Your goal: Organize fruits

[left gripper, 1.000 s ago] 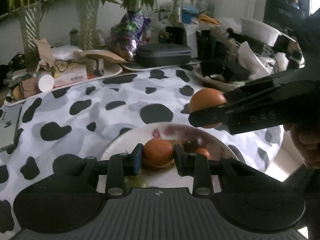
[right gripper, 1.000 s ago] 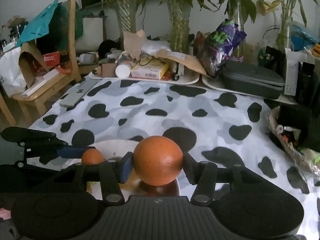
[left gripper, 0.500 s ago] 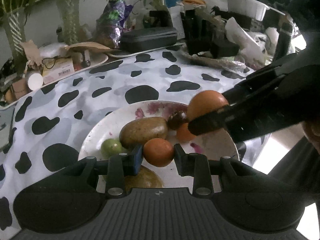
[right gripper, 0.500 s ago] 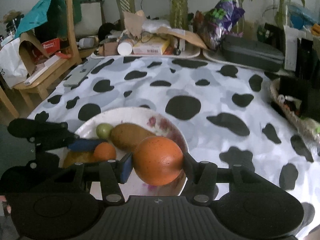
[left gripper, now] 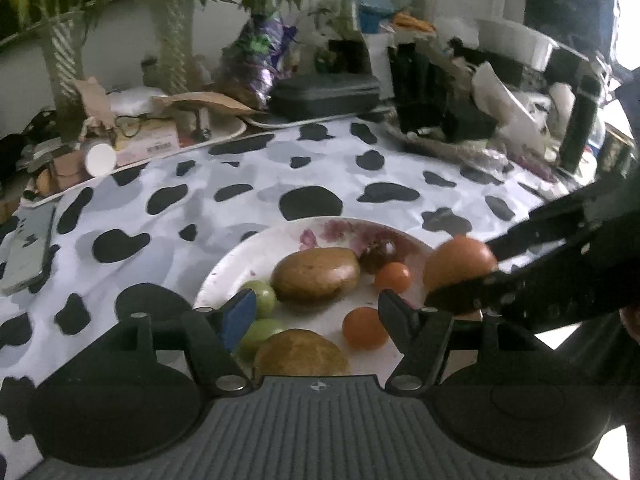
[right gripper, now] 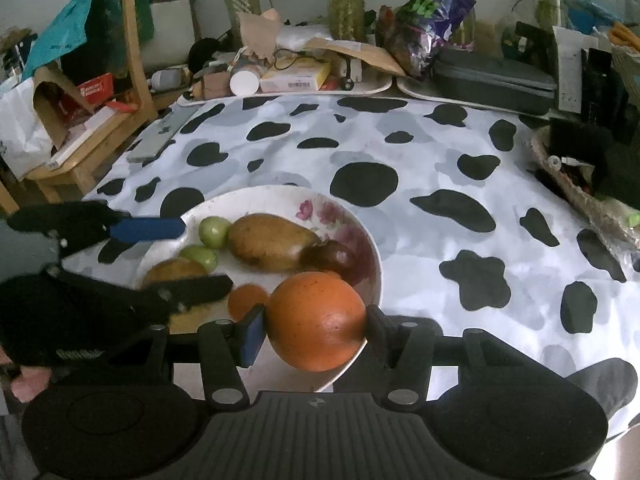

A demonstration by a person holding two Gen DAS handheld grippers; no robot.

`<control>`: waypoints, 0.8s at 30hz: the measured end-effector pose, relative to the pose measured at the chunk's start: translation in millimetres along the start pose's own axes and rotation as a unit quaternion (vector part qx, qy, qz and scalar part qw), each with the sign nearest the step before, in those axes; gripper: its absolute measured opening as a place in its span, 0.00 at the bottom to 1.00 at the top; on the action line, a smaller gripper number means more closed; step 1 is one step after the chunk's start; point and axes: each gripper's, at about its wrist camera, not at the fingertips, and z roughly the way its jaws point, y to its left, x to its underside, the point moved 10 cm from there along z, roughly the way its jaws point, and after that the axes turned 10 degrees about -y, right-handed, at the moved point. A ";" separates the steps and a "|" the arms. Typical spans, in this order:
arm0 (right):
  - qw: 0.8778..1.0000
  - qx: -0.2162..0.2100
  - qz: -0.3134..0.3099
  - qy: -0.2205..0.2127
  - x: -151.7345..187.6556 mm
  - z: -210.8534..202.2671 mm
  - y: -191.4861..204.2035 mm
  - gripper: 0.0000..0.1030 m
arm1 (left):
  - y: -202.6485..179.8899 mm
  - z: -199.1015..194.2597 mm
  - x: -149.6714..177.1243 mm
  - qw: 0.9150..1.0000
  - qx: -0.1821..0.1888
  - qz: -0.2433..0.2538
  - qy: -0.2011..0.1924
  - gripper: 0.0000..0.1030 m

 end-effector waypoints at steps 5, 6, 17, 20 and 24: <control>1.000 -0.008 -0.018 0.010 5.4 5.1 9.2 0.53 | 5.0 -12.9 -3.4 1.000 -0.002 -0.026 -0.014 0.64; 1.000 -0.011 -0.019 0.010 5.3 5.5 10.8 0.53 | 6.0 -15.1 -3.3 0.999 -0.006 -0.028 -0.016 0.64; 1.000 0.007 -0.011 -0.025 0.2 -14.3 9.6 0.97 | 12.4 -45.8 3.5 0.998 -0.045 -0.046 -0.019 0.64; 0.999 0.018 -0.015 -0.021 6.4 -20.9 11.8 1.00 | 9.6 -52.0 7.7 0.998 -0.057 -0.038 -0.013 0.64; 0.999 0.038 -0.015 -0.012 15.0 -27.5 11.8 1.00 | 9.4 -57.5 16.3 0.996 -0.077 -0.037 0.005 0.64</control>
